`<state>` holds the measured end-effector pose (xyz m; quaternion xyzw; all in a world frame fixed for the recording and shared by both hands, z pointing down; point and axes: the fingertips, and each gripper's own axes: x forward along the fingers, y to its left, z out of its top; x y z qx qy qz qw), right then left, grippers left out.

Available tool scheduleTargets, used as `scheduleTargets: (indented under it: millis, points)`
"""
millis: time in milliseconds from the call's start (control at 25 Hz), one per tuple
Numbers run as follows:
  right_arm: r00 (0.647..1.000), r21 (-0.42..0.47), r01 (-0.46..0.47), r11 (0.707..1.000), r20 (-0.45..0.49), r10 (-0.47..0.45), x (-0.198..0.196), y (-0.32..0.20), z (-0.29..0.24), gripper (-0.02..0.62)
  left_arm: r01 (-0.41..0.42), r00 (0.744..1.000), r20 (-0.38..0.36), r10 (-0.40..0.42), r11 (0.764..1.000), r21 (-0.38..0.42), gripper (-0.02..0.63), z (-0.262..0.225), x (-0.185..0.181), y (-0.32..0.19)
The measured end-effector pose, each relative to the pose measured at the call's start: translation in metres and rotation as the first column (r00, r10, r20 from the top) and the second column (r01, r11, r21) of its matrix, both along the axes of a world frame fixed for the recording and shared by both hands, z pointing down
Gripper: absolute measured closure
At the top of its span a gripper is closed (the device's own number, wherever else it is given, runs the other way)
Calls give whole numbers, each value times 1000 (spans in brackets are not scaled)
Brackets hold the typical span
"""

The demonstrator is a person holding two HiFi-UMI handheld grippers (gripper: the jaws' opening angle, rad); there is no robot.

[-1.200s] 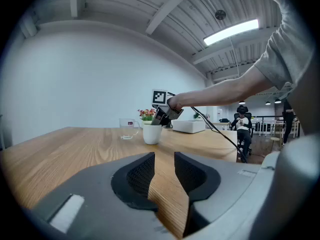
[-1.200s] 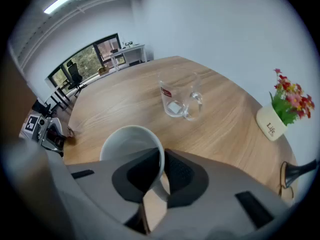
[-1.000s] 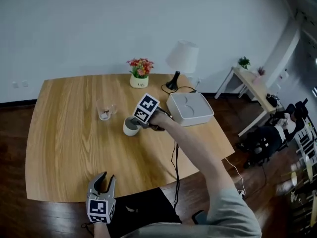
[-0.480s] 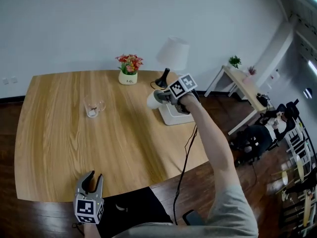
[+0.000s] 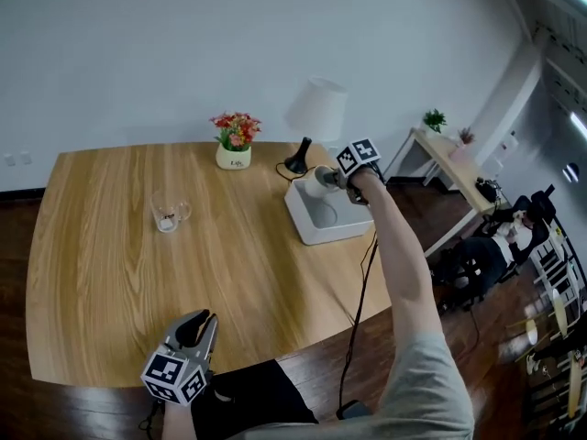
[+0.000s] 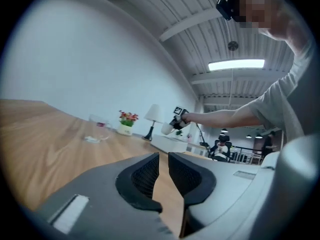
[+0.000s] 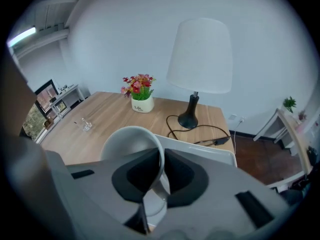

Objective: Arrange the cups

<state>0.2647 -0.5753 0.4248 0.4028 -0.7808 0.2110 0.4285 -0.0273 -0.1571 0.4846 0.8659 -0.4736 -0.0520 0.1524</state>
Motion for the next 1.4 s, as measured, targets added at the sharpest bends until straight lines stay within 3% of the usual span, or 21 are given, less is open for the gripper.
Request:
scheduleTargets:
  millis: [160, 360, 600, 840, 960, 1040, 1160, 1240, 1400]
  points:
    - [999, -20, -14, 1000, -31, 13, 3, -17, 11, 555, -177, 984, -25, 178, 984, 31, 537, -7, 86, -40]
    - [999, -90, 4, 996, -48, -9, -2, -26, 26, 555, -284, 957, -59, 283, 959, 1, 537, 9, 146, -63]
    - [999, -116, 35, 993, -33, -39, -3, -33, 36, 551, -282, 959, -34, 280, 957, -70, 538, 26, 160, -77]
    - [993, -13, 95, 995, -63, -95, -6, -37, 24, 515, -261, 962, 64, 266, 962, -79, 538, 32, 166, -82]
    - [993, 35, 104, 994, -59, -102, -4, -42, 5, 485, -259, 964, 41, 263, 963, -76, 538, 29, 166, -83]
    - [993, 105, 118, 987, 2, -118, -15, -41, -22, 485, -263, 964, 7, 264, 961, -80, 538, 26, 166, -83]
    - [944, 207, 230, 951, 189, -270, -83, -5, -69, 486, -275, 961, -10, 275, 958, -83, 538, 24, 166, -84]
    - [888, 227, 374, 899, 193, -418, -147, 27, -75, 486, -271, 963, -10, 271, 959, -79, 538, 23, 166, -87]
    - [757, 153, 613, 775, 167, -632, -271, 90, -30, 485, -266, 964, -20, 265, 960, -82, 538, 23, 166, -86]
